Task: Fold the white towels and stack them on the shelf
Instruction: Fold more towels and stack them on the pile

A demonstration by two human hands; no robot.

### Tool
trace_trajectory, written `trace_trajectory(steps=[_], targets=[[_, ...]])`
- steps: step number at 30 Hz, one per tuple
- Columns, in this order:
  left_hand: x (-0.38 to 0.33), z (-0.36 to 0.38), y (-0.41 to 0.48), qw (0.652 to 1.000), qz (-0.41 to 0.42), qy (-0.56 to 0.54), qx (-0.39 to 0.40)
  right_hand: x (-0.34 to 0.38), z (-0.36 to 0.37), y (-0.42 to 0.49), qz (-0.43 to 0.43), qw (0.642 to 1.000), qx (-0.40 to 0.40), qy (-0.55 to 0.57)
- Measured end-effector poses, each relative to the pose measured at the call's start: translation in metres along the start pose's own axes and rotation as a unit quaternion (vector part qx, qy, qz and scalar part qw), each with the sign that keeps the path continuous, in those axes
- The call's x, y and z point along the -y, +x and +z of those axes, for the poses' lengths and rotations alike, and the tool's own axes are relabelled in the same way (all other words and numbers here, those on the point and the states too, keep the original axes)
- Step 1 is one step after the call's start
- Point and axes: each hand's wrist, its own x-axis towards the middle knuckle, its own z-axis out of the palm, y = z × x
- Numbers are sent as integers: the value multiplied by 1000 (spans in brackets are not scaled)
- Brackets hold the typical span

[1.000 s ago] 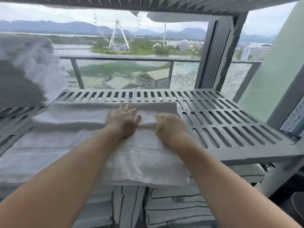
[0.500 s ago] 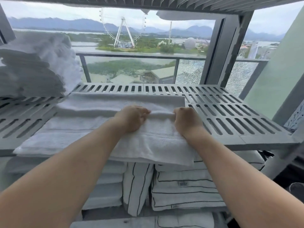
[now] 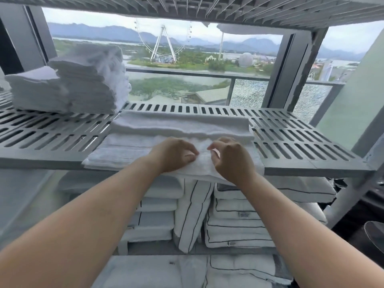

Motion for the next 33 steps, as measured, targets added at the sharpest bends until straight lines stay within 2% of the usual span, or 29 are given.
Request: trace_trajectory(steps=[2,4,7,10,13,16,19,21,23,29,33], targets=[[-4,2,-13,1000,27,-7,-8,1,3,-17,-12,1000,4,-16],[-9,5,-28,998,52,17,-7,-2,4,-33,-24,998,48,-35],[-11,14,-46,983,72,166,0,-5,5,-48,-60,989,106,-87],[-12,21,-52,971,81,216,-62,-6,7,-50,-58,994,74,-61],[-19,17,-51,971,46,213,-97,-8,2,-48,-21,999,32,-28],[-25,8,-48,968,-18,218,-120,-10,-11,-41,45,997,-40,-55],[-36,-3,-39,959,-116,206,-153,-18,-30,-23,121,987,-30,-103],[-44,-8,-29,949,-182,215,-143,-27,-42,-9,132,985,-25,-105],[-49,-12,-19,943,-215,220,-129,-35,-49,2,128,986,-19,-107],[-48,-17,8,924,-224,265,-163,-54,-39,25,129,988,-13,-82],[-31,-19,36,917,-188,273,-221,-73,-24,50,140,987,-24,-69]])
